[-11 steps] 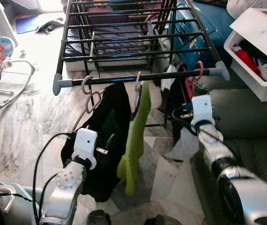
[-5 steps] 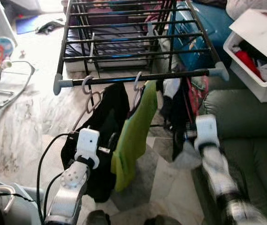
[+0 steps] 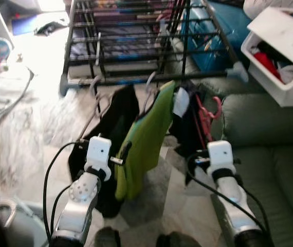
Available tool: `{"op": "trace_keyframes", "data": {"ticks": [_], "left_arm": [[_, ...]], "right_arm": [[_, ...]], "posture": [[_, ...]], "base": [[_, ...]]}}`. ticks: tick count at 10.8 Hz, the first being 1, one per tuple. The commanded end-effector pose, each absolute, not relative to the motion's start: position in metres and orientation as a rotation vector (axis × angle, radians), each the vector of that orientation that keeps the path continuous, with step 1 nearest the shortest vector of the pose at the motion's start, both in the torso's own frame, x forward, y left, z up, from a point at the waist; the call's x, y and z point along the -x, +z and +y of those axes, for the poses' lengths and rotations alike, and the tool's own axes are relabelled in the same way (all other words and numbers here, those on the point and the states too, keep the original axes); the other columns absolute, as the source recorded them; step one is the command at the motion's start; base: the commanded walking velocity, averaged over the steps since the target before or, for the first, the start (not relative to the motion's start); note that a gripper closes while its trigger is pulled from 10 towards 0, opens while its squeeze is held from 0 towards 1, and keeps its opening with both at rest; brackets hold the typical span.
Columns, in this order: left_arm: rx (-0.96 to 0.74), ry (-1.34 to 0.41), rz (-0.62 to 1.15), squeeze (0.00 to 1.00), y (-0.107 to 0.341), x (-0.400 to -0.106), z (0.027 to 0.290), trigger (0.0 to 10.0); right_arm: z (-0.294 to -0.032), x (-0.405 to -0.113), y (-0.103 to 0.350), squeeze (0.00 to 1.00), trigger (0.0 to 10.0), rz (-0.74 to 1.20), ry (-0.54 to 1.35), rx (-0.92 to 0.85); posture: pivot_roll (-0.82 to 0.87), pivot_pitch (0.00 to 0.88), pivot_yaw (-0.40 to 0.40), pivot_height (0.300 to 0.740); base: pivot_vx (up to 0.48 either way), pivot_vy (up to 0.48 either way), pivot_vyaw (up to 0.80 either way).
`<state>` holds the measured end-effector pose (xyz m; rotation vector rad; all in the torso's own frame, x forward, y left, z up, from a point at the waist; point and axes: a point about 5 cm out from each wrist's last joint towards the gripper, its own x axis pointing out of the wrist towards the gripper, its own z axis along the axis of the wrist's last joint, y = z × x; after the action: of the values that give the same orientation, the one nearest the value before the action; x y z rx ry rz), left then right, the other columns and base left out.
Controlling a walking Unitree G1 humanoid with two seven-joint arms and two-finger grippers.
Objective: Hang hanger
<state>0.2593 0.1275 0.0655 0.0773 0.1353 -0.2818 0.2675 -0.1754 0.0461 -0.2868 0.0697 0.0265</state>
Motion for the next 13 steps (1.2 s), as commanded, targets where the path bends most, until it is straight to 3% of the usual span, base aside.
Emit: {"op": "trace_keyframes", "data": {"ticks": [1,6,10,13], "left_arm": [[-0.086,-0.277,0.133,0.0,0.065,-0.261,0.13,10.0],[-0.097,-0.267,0.074,0.0,0.082,-0.274,0.133,10.0],[-0.082,-0.242,0.119,0.0,0.068,-0.266,0.137,10.0],[-0.072,-0.246,0.111,0.0,0.069,-0.266,0.136,10.0]], "right_arm": [[-0.171,-0.272,0.057,0.0,10.0,0.026,0.04,0.29],[-0.167,-0.276,0.06,0.0,10.0,0.052,0.057,0.311],[-0.178,-0.27,0.052,0.0,10.0,0.107,0.031,0.291],[-0.178,-0.277,0.058,0.0,10.0,0.099,0.021,0.27]], "posture": [[-0.03,0.0,-0.003,0.74],[-0.04,0.0,0.015,0.74],[-0.03,0.0,-0.027,0.74],[-0.04,0.0,-0.019,0.74]], "base": [[-0.394,0.0,0.0],[-0.375,0.0,0.0],[-0.336,0.0,0.0],[-0.09,0.0,0.0]]}}
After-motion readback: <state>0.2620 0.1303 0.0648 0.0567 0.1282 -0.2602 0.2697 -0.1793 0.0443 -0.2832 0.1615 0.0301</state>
